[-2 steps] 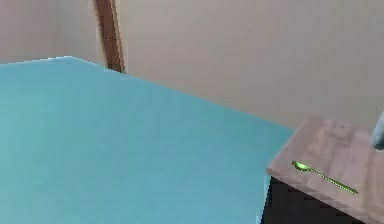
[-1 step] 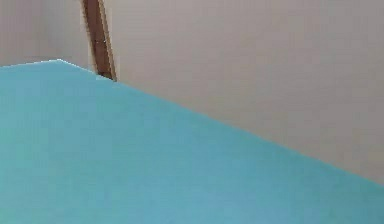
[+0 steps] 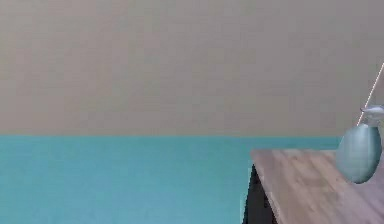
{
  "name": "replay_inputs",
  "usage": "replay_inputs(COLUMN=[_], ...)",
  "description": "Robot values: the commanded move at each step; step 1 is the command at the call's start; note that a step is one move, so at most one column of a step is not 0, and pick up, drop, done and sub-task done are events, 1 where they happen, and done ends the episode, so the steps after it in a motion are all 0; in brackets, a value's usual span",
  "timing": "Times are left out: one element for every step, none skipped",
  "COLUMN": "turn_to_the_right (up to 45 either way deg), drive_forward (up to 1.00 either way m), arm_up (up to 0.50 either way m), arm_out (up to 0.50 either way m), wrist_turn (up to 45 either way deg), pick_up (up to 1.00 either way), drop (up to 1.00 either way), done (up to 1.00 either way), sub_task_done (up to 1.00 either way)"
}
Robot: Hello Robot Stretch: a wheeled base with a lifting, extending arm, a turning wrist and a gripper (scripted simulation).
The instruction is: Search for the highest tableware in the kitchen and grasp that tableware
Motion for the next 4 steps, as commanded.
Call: replay_inputs(turn_to_the_right=[0.0,45.0,18.0,3.0], drive_forward=[0.85,0.0,0.0,0.0], arm_up=[0.0,0.0,0.0,0.0], arm_out=[0.0,0.0,0.0,0.0], wrist_turn=[0.0,0.0,0.0,0.0], pick_up=[0.0,0.0,0.0,0.0], drop=[0.0,0.0,0.0,0.0], done=[0.0,0.0,0.0,0.0], sub_task_done=[0.0,0.0,0.0,0.0])
